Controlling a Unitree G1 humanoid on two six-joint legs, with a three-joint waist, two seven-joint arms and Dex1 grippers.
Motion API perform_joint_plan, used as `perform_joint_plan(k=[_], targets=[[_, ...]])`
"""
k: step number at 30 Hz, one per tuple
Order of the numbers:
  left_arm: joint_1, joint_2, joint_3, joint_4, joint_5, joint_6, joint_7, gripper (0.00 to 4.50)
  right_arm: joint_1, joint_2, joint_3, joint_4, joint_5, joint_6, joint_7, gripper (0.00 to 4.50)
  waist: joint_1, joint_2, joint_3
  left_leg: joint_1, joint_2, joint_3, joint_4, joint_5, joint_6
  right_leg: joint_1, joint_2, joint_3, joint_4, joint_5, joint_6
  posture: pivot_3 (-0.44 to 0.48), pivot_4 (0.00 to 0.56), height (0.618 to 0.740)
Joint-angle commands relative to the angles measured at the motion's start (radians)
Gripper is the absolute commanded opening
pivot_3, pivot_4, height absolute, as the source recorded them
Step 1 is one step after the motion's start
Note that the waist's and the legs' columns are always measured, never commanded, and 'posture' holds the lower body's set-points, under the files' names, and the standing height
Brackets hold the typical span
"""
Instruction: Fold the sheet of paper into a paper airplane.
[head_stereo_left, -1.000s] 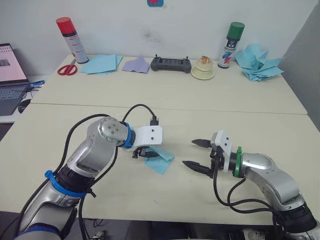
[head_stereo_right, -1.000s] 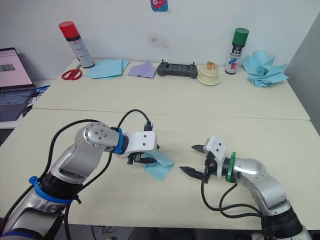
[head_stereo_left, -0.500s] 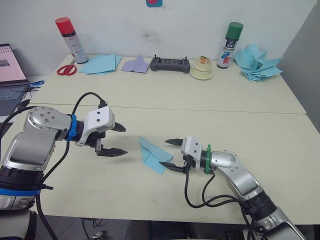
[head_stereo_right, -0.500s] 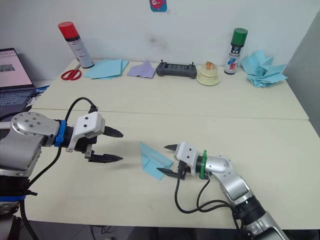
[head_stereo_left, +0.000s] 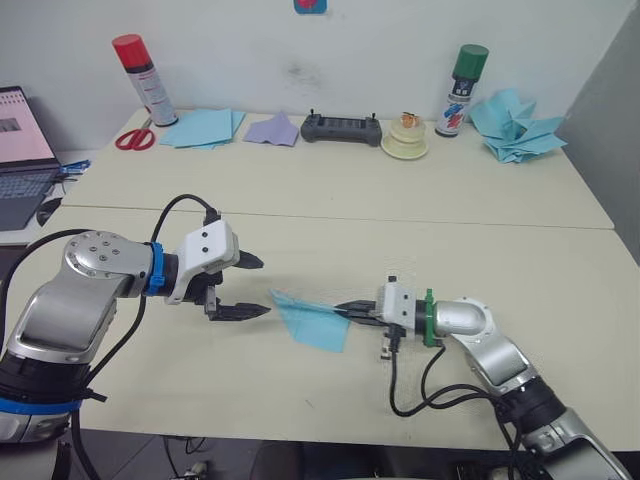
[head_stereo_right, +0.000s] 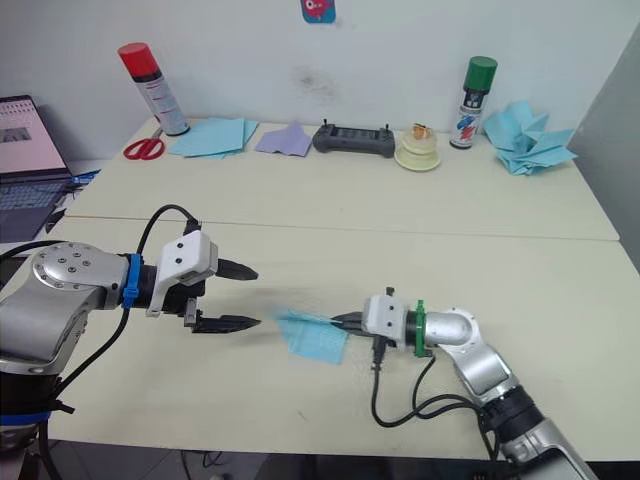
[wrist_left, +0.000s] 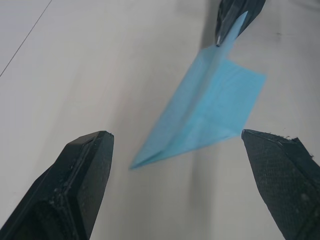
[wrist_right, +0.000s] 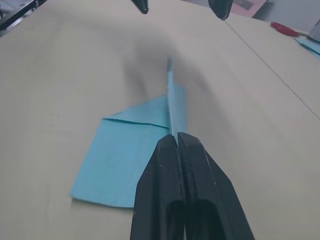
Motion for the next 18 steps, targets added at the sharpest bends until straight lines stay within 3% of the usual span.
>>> perform_joint_plan(k=[1, 7, 10, 14, 16, 18], targets=[[-0.031, -0.002, 0.006, 0.004, -0.019, -0.009, 0.010, 4.50, 0.021, -0.056, -0.056, -0.042, 0.050, -0.082, 0.077, 0.03, 0.002, 0.000, 0.000, 0.000, 0.000, 0.000, 0.000, 0.000, 0.000, 0.000, 0.000, 0.000, 0.000, 0.000, 0.000, 0.000, 0.150, 0.740], [-0.064, -0.044, -0.049, 0.026, -0.010, -0.027, 0.024, 4.50, 0.039, -0.105, -0.085, 0.009, 0.075, -0.153, 0.149, 0.03, 0.002, 0.000, 0.000, 0.001, 0.000, 0.000, 0.000, 0.000, 0.000, 0.000, 0.000, 0.000, 0.000, 0.000, 0.000, 0.000, 0.150, 0.740], [-0.088, -0.079, -0.072, 0.034, -0.005, -0.019, 0.049, 4.50, 0.046, -0.094, -0.075, 0.000, 0.071, -0.124, 0.149, 0.61, 0.002, 0.000, 0.000, 0.001, 0.000, 0.000, 0.000, 0.000, 0.000, 0.000, 0.000, 0.000, 0.001, 0.000, 0.000, 0.000, 0.150, 0.740], [-0.128, -0.159, -0.065, 0.051, -0.024, 0.014, 0.130, 4.50, 0.107, -0.152, -0.094, -0.126, 0.092, -0.055, 0.164, 2.04, 0.005, 0.000, 0.000, 0.000, 0.000, -0.001, 0.001, 0.000, 0.000, 0.001, 0.000, 0.000, 0.000, 0.000, 0.000, 0.000, 0.150, 0.740], [-0.129, -0.189, -0.070, 0.060, -0.027, 0.003, 0.144, 4.50, 0.136, -0.202, -0.125, -0.188, 0.131, -0.001, 0.182, 2.44, 0.006, 0.001, 0.001, 0.000, 0.000, -0.001, 0.001, 0.000, 0.000, 0.001, 0.000, 0.000, 0.000, 0.000, 0.000, 0.000, 0.150, 0.740], [-0.117, -0.215, -0.079, 0.053, -0.037, 0.007, 0.152, 3.94, 0.151, -0.240, -0.162, -0.238, 0.179, 0.066, 0.182, 2.50, 0.006, 0.001, 0.001, 0.000, -0.001, -0.001, 0.002, 0.000, 0.000, 0.001, 0.000, 0.000, 0.000, 0.000, 0.000, 0.000, 0.150, 0.740]])
